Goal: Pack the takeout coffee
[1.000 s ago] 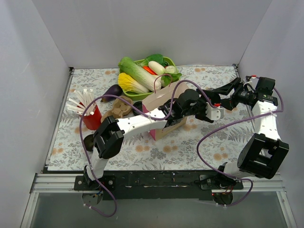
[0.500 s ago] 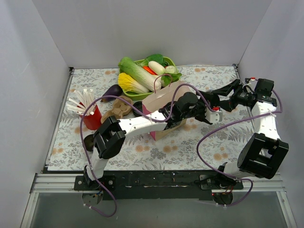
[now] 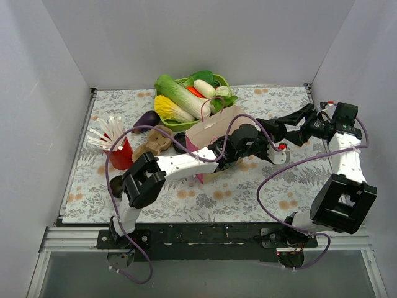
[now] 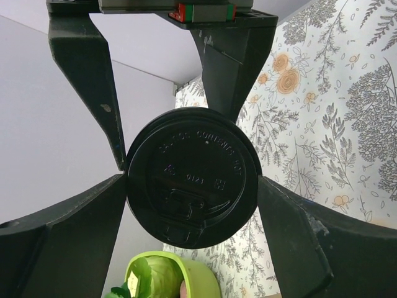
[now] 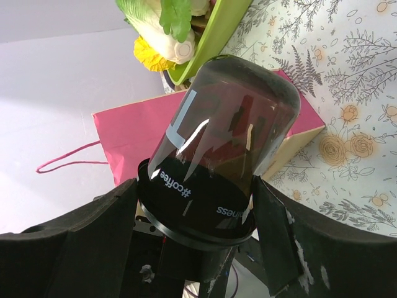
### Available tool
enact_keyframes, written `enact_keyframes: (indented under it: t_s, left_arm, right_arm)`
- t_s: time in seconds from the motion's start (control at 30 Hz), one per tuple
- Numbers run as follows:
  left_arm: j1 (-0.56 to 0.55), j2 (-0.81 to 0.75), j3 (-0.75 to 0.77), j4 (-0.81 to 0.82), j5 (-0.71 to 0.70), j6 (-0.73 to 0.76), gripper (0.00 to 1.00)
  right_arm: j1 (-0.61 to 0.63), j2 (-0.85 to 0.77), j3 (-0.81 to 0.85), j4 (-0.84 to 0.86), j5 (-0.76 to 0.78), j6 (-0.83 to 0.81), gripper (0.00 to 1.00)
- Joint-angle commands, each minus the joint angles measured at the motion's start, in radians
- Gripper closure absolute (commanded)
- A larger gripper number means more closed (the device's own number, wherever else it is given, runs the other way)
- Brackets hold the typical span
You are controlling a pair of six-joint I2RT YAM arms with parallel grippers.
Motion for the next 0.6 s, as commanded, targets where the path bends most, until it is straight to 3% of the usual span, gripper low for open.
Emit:
enact_keyframes:
  t_s: [0.0,0.2,0.33,0.57]
  left_arm:
    - [-0.008,0.006,0.006,0.048,-0.065,0.037,0.16]
    - [-0.011,-0.003,-0.005,0.042,-0.066,0.060,0.22]
    - [-0.009,-0.023,-0.010,0.004,-0.052,0.058,0.34]
    - [-0.009,-0.047,-0.007,-0.019,-0.049,0.023,0.40]
  right_arm:
    - [-0.002,-0.028,-0.001,0.005,-0.031,0.013,0.23]
    - [-0.002,-0.026,-0.012,0.010,-0.032,0.017,0.23]
    - [-0.002,-0.023,-0.020,0.017,-0.034,0.019,0.23]
    - [-0.004,-0.025,-0.035,0.030,-0.034,0.022,0.20]
